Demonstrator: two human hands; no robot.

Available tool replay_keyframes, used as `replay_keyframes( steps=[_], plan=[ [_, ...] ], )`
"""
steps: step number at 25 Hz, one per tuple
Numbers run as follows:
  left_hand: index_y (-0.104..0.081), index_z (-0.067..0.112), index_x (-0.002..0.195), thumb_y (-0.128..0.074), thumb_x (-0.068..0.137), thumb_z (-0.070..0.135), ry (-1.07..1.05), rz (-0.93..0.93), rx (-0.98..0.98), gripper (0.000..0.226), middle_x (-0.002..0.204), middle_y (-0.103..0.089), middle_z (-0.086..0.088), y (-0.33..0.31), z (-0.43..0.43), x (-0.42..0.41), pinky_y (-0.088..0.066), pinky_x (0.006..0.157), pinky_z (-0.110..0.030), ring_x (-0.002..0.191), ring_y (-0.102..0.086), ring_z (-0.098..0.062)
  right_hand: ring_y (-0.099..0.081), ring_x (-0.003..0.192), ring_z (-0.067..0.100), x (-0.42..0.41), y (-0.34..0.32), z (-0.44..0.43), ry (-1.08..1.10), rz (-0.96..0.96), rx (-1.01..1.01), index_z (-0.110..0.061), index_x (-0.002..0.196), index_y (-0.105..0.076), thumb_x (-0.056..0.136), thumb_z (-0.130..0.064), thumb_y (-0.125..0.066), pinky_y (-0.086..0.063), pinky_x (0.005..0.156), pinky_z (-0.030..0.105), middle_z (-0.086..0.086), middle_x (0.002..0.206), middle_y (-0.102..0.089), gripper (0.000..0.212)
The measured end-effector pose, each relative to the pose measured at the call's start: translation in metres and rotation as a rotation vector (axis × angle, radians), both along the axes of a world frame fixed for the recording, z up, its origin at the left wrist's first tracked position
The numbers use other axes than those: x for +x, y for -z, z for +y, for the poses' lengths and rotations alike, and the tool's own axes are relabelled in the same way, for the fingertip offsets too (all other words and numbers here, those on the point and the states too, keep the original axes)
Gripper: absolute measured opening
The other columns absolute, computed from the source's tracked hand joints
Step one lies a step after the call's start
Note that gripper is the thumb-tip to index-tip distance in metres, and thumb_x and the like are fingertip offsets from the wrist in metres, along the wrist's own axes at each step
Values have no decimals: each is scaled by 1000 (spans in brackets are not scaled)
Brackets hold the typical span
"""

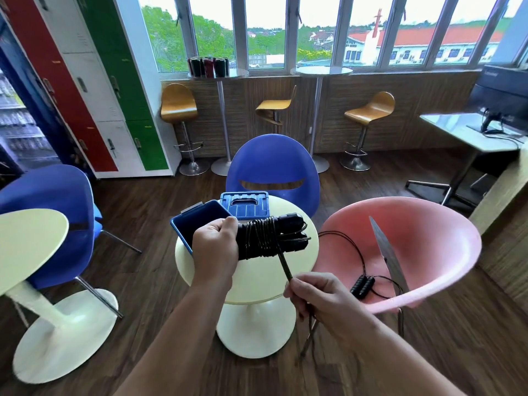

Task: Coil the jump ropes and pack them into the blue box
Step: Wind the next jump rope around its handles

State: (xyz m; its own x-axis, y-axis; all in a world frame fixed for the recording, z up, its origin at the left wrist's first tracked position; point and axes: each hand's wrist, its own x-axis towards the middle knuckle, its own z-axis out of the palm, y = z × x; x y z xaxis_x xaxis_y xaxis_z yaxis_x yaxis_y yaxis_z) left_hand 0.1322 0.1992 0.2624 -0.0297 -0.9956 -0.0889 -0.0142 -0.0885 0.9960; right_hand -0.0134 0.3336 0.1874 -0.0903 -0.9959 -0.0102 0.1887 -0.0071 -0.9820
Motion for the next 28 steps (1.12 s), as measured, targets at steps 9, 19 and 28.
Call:
replay_keyframes(
  steps=[9,19,28],
  plan=[
    [-64,-9,83,-61,93,16,455,-121,-9,27,69,-52,-13,-14,7,10,-41,46,-26,56,-51,-22,-50,59,7,-60,-40,-17,-65,416,134,-10,70,-73,81,-26,-74,-42,58,25,-2,64,-57,20],
    [-64,16,66,-58,88,40,279,-889,-661,33,58,-61,1,-22,-2,7,-45,58,-35,65,-61,-19,-57,61,10,-35,-116,-37,136,1336,40,-16,72,-76,79,-31,-75,-48,60,27,-5,62,-64,17],
    [-63,14,68,-54,99,28,-95,-437,-558,35,58,-61,0,26,10,-5,-42,57,-36,60,-58,-19,-70,55,27,28,-50,-17,382,-32,182,-3,86,-65,102,-16,-60,-60,63,40,14,66,-66,21]
  ],
)
